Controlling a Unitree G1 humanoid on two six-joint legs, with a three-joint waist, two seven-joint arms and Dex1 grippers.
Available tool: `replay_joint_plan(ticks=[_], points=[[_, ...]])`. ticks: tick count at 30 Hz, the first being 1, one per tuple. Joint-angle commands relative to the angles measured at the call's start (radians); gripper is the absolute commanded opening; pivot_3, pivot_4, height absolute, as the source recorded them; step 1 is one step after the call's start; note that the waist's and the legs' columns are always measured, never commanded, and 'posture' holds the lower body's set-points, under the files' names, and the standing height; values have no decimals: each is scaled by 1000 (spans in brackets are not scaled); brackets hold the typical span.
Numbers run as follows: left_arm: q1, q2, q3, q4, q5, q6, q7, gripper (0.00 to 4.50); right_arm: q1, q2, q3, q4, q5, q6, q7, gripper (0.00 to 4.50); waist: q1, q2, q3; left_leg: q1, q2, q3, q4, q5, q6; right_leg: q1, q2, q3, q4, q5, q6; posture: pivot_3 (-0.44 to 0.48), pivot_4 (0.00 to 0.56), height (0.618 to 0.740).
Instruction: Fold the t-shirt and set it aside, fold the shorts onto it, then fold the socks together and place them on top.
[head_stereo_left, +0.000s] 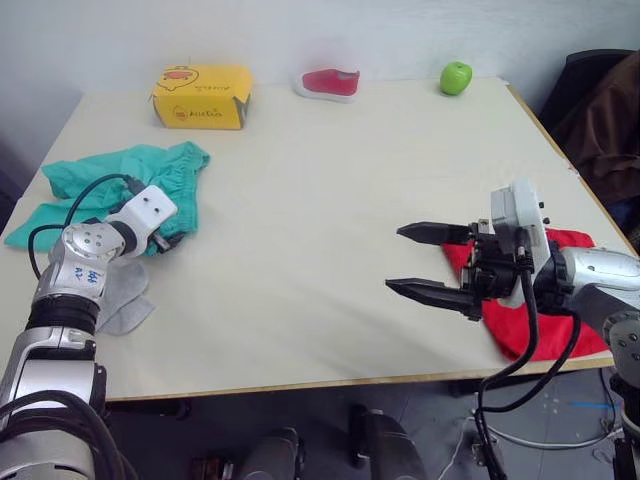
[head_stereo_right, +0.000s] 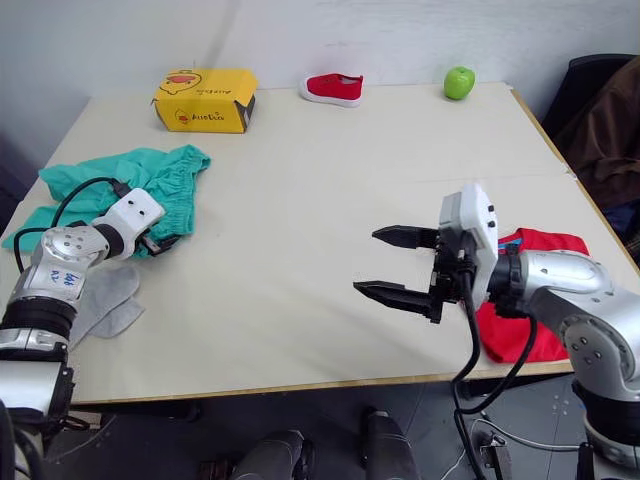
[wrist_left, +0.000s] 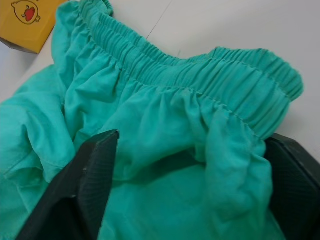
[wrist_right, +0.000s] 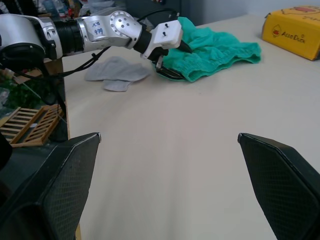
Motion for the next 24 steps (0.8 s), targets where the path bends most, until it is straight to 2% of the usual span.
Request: replay_joint_plan(ticks=[1,6,10,13,15,17,20,24], points=[[-33,-2,-12,83,21,-46,3,2966,13,-22,-57,-38,22,-11,-18,4500,-1,0,0,0,0,0,0,0,0,0,0,0,0,0,0,0,150,740],[-62,-17,-7,126,8,-79,-2,1401,44,-44,-76,-44,14,-13,-27,4500,-2,-1,0,0,0,0,0,0,0,0,0,0,1,0,0,0,150,740],[-60,-55,19,60,-48,-44,-65,101,53,-53,-80,-50,16,-14,-37,4500,-2,-1,0,0,0,0,0,0,0,0,0,0,0,0,0,0,150,740],[-50,-99,23,-70,-99,7,-144,21,64,-63,-91,-56,23,-11,-40,4500,4,-1,0,-1,0,0,0,0,0,0,0,0,0,0,0,0,150,740],[-28,-191,-29,-344,-198,116,-288,21,97,-74,-103,-69,15,-13,-37,4500,20,-1,0,-2,0,-1,1,0,0,0,-1,-1,-1,0,0,0,150,740],[-9,-236,-61,-504,-239,193,-361,21,112,-80,-105,-73,9,-18,-36,4500,36,-1,0,-5,0,-2,3,0,1,0,-2,-1,-2,0,1,0,150,740],[16,-320,-181,-739,-293,329,-474,21,128,-75,-93,-73,-25,-35,-54,4500,33,-1,0,-7,-1,-1,7,-2,4,-1,-1,0,-3,1,2,0,150,740],[30,-377,-268,-861,-308,455,-510,21,147,-75,-67,-84,-75,-56,-69,4500,16,-1,0,-5,-1,0,6,-2,3,0,0,1,-2,1,2,0,150,740]])
